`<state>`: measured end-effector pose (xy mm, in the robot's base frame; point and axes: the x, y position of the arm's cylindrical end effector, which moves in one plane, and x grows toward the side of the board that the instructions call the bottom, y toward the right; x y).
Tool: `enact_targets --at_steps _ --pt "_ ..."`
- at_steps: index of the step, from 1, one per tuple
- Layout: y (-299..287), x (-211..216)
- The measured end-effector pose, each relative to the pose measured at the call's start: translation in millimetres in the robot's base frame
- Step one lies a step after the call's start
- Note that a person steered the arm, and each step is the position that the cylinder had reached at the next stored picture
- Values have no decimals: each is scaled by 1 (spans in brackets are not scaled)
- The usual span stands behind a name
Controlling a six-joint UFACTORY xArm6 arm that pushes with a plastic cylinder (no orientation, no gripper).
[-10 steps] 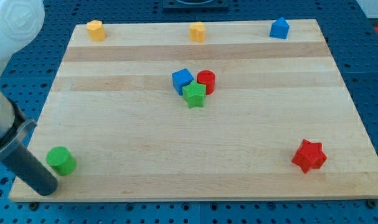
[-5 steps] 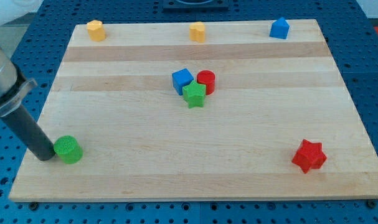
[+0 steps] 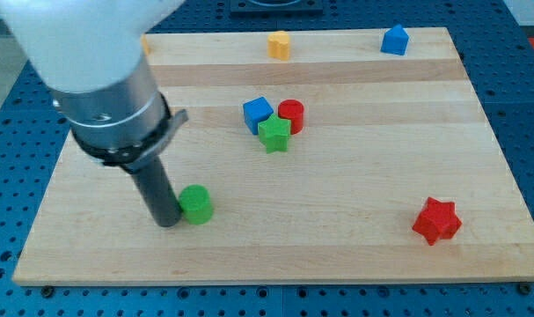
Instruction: Push the green circle to the bottom of the green star
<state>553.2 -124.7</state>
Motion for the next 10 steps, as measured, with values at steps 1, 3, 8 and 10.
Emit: enact_targets --at_steps 1,3,8,10 --pt "31 1" --pt "52 -3" --pt "93 -51" --pt "99 -58"
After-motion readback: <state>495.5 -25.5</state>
